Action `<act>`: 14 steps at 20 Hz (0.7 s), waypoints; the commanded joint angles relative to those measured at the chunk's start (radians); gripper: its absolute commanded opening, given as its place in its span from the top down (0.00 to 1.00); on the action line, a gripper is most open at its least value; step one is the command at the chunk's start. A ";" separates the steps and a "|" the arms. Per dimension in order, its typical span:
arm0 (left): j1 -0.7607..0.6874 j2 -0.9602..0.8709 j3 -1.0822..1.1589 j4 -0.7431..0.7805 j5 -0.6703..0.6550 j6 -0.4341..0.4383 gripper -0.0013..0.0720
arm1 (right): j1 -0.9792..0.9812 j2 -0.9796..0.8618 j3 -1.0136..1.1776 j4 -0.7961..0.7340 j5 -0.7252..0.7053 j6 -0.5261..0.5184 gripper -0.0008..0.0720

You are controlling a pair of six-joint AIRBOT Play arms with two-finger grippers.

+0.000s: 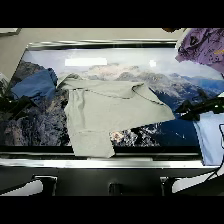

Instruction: Fold the clothes and pants, and hang the long-sleeved shirts on hangers.

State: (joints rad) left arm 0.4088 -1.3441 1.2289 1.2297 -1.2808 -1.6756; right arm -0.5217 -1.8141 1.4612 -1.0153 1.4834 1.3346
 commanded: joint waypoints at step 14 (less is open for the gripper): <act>0.038 0.123 -0.422 -0.279 0.040 0.241 0.15 | 0.107 -0.039 -0.018 -0.028 -0.034 -0.010 0.94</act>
State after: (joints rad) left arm 0.4423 -1.2625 0.9649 1.0676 -1.2736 -1.5345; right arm -0.4171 -1.8614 1.4433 -1.0534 1.4292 1.3239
